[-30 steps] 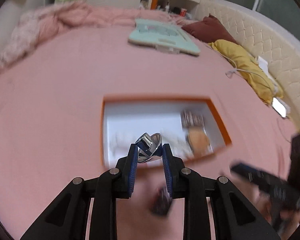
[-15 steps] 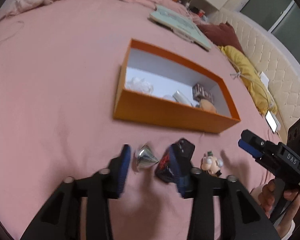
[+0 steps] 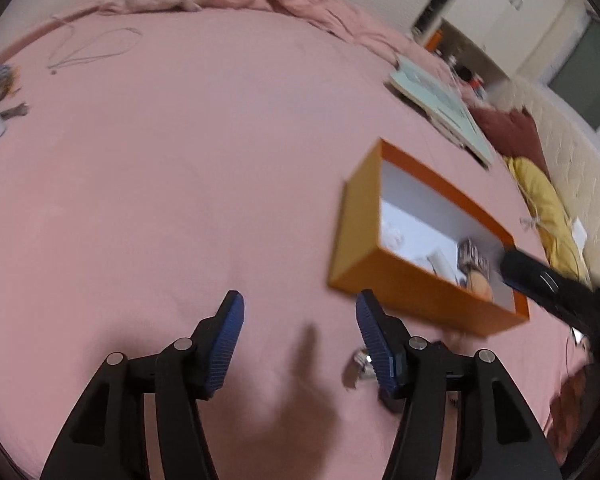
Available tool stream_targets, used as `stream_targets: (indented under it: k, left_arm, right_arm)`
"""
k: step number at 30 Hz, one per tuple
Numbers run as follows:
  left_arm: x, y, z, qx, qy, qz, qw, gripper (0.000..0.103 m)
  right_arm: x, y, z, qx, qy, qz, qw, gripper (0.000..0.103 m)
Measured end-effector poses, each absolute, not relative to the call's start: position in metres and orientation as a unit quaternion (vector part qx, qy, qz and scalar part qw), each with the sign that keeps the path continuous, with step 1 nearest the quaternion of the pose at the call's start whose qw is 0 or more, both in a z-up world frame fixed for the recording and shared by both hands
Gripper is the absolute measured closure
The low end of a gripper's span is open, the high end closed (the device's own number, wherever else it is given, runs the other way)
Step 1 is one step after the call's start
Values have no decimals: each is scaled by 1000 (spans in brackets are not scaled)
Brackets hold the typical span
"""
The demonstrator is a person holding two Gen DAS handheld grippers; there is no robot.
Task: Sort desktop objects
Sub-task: 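Grasp the silver cone in the box with left gripper and lift it out, then set the silver cone on the bed with left gripper while right gripper moves the white wrapped ball out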
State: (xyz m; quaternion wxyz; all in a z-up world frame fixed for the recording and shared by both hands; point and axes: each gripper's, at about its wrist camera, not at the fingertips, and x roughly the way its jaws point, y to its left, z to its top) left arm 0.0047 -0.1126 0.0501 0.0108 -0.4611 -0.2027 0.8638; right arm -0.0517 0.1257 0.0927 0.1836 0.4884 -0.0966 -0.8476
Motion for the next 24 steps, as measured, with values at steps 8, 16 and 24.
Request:
stream_targets:
  k: [8, 16, 24]
  left_arm:
    - [-6, -116, 50, -456, -229, 859, 29, 46]
    - [-13, -114, 51, -453, -226, 862, 32, 45]
    - [-11, -115, 52, -451, -228, 862, 35, 45]
  right_arm:
    - [-146, 67, 35, 603, -55, -783, 144, 50]
    - [-158, 59, 16, 620, -32, -774, 128, 77]
    - [-92, 122, 85, 527, -96, -830, 159, 77]
